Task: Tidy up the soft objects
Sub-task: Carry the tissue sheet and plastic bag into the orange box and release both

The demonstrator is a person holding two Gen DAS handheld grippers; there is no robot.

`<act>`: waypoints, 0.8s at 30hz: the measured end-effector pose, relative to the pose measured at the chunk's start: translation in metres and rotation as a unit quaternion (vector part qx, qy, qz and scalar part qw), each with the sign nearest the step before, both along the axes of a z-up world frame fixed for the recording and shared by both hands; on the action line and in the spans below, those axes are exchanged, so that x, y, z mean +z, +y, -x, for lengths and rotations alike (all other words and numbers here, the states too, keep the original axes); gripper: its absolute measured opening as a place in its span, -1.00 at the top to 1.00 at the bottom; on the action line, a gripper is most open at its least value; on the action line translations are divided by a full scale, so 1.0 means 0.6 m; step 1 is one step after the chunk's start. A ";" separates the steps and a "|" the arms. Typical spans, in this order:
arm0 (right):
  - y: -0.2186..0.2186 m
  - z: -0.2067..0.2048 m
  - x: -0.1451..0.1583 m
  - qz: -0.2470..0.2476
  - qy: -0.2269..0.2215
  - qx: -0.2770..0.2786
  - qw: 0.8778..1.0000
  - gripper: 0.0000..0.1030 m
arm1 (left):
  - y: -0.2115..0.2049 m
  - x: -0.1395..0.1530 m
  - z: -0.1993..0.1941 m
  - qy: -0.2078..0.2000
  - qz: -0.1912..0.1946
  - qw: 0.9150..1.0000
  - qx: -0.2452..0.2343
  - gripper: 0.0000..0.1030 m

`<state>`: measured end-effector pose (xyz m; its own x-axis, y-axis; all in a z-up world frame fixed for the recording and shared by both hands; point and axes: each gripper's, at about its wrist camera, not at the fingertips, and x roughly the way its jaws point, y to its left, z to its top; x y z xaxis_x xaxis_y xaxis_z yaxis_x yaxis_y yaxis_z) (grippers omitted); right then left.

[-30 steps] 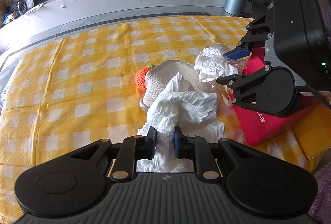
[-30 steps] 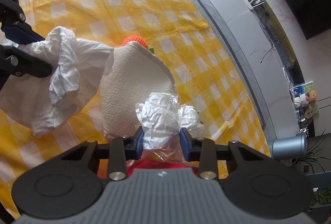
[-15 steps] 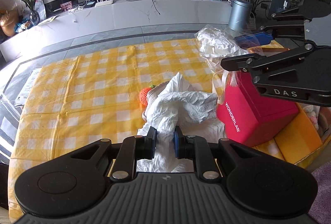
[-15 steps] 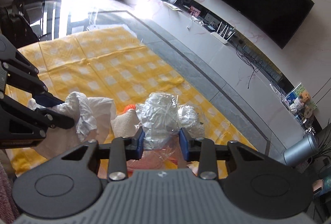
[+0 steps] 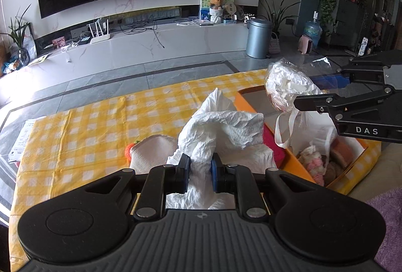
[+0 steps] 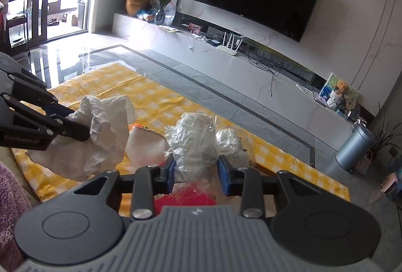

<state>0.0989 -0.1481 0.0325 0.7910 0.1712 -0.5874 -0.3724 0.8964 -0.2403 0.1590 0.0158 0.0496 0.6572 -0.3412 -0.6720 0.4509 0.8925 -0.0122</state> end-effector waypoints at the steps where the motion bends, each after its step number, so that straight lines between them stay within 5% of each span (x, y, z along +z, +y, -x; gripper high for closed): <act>1: -0.018 0.010 0.001 -0.004 0.002 -0.009 1.000 0.34 | -0.014 0.004 0.004 -0.003 0.001 1.000 -0.005 0.63; 13: -0.177 0.064 -0.043 -0.024 0.031 -0.076 0.996 0.34 | -0.205 -0.009 -0.036 0.019 0.007 0.996 -0.086 0.64; 24: -0.246 -0.002 -0.126 0.053 0.049 -0.037 0.997 0.34 | -0.353 -0.083 -0.118 0.008 -0.080 0.985 -0.152 0.64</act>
<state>0.1003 -0.2959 -0.0431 0.7366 0.0479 -0.6746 -0.3331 0.8938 -0.3002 0.2298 -0.1959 0.0000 0.5291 -0.4099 -0.7430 0.6990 0.7069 0.1078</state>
